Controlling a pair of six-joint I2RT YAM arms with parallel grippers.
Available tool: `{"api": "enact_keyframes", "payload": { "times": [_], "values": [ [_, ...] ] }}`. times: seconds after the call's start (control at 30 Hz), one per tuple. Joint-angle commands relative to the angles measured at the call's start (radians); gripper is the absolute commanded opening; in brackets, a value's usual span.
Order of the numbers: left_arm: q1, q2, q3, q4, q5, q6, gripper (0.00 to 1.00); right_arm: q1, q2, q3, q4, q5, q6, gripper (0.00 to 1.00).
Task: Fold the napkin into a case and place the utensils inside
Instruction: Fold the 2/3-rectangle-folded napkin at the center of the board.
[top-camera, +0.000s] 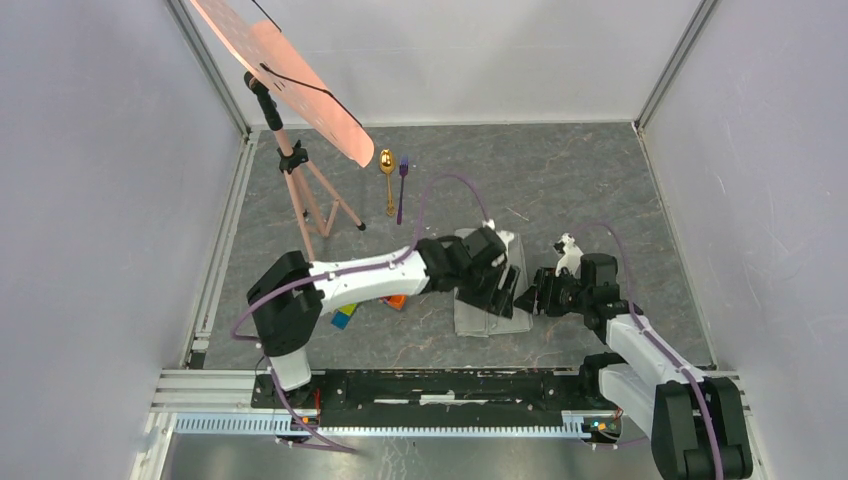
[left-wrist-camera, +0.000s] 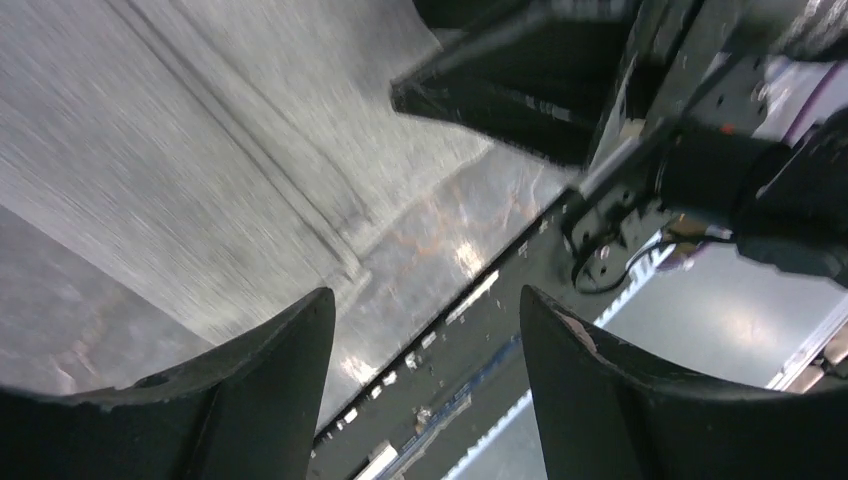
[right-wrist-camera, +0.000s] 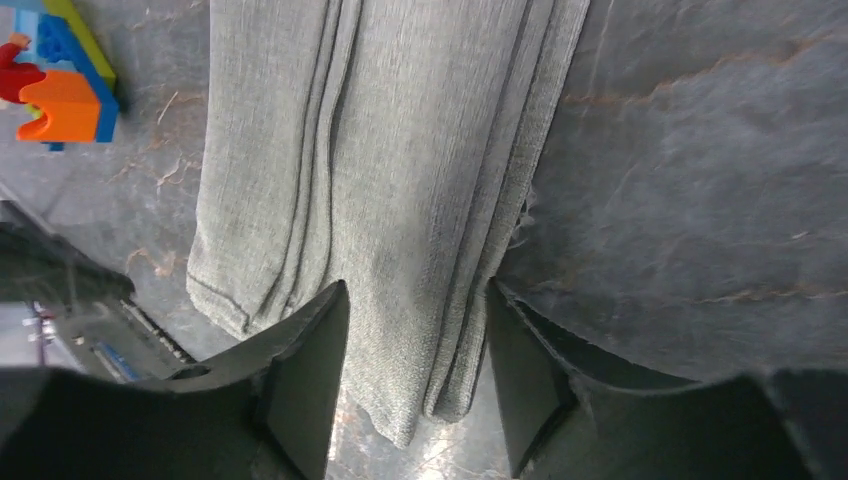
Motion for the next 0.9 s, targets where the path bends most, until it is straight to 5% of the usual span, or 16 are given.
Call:
{"api": "enact_keyframes", "payload": {
  "times": [0.0, 0.07, 0.13, 0.27, 0.37, 0.53, 0.87],
  "values": [
    [-0.093, -0.099, -0.090, 0.053, -0.135, -0.151, 0.73, 0.009, 0.009, -0.115, 0.100, -0.200, 0.109, 0.46],
    [-0.157, -0.129, -0.131, 0.087, -0.261, -0.205, 0.71, 0.017, -0.007, -0.136, 0.183, -0.266, 0.180, 0.37],
    [-0.208, -0.145, -0.151, 0.099, -0.373, -0.253, 0.69, 0.014, -0.036, -0.076, 0.055, -0.183, 0.119, 0.40],
    [-0.280, -0.085, -0.095, 0.037, -0.503, -0.306, 0.75, 0.007, -0.097, 0.073, -0.208, 0.196, 0.076, 0.72],
    [-0.322, 0.034, 0.055, -0.103, -0.572, -0.288, 0.78, 0.006, -0.125, 0.137, -0.330, 0.548, 0.192, 0.98],
    [-0.353, 0.222, 0.304, -0.298, -0.632, -0.243, 0.65, -0.034, -0.099, 0.238, -0.411, 0.752, 0.199, 0.98],
    [-0.355, 0.382, 0.461, -0.401, -0.646, -0.240, 0.62, -0.173, -0.046, 0.265, -0.384, 0.647, 0.133, 0.98]
  ]
}}
